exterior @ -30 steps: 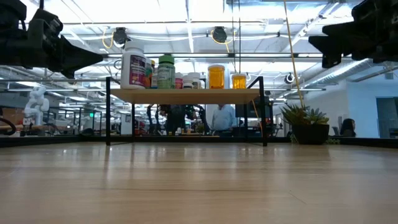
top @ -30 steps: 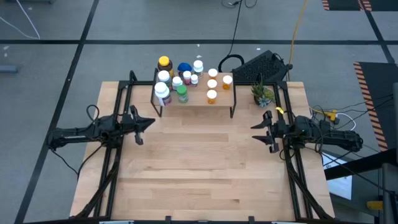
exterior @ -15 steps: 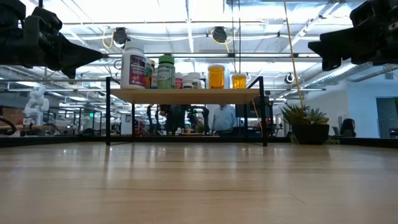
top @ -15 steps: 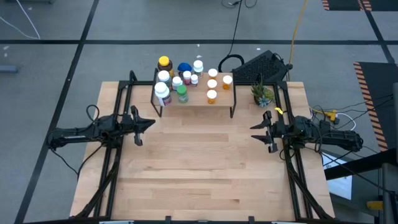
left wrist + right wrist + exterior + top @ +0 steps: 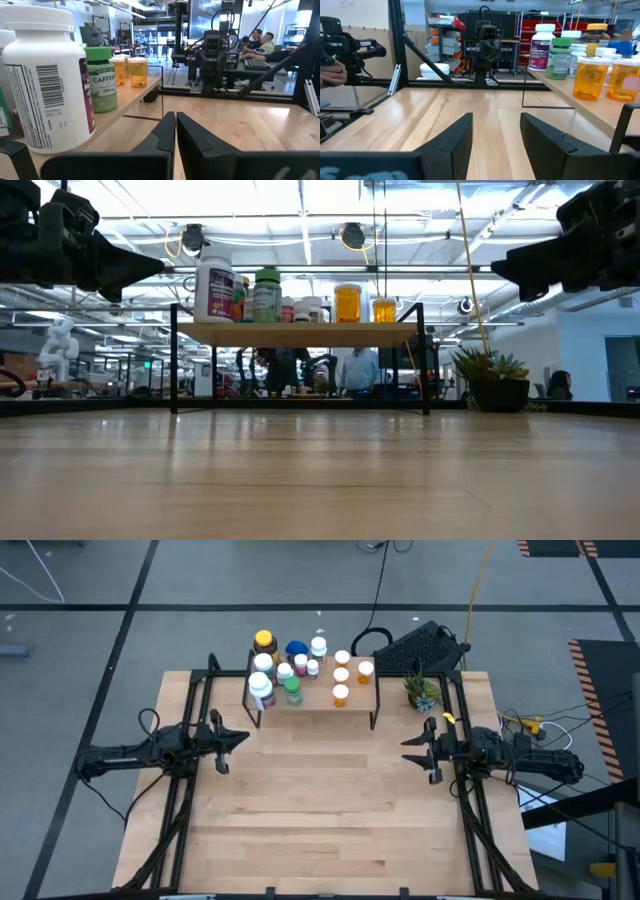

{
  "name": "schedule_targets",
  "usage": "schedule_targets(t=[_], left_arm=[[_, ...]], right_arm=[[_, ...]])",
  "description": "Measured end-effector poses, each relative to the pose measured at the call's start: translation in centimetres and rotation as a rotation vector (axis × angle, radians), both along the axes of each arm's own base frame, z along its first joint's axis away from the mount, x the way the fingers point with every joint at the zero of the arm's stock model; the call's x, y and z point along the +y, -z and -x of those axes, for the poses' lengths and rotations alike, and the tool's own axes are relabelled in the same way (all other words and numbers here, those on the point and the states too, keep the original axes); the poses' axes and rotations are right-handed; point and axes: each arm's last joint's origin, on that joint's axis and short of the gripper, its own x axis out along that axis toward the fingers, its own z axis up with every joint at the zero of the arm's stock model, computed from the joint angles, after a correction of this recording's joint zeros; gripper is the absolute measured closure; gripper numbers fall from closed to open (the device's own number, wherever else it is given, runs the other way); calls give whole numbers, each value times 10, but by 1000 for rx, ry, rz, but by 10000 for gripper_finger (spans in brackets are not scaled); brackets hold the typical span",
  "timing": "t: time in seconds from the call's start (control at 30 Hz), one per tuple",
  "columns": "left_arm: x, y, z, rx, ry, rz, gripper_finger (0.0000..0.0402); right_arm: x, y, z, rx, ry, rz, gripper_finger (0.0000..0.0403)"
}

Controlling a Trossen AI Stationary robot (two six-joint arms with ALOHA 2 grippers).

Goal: Pick and place medicine bottles onto shelf by color
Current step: Return to Home Position

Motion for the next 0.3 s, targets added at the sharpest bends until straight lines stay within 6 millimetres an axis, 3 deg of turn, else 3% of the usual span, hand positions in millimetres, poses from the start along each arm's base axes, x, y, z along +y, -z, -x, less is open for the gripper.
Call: schedule_targets(t=[0.3], left_arm=[[0, 0, 0, -1, -1, 2, 382]], right_arm=[[0, 2, 0, 15, 2, -1, 245]])
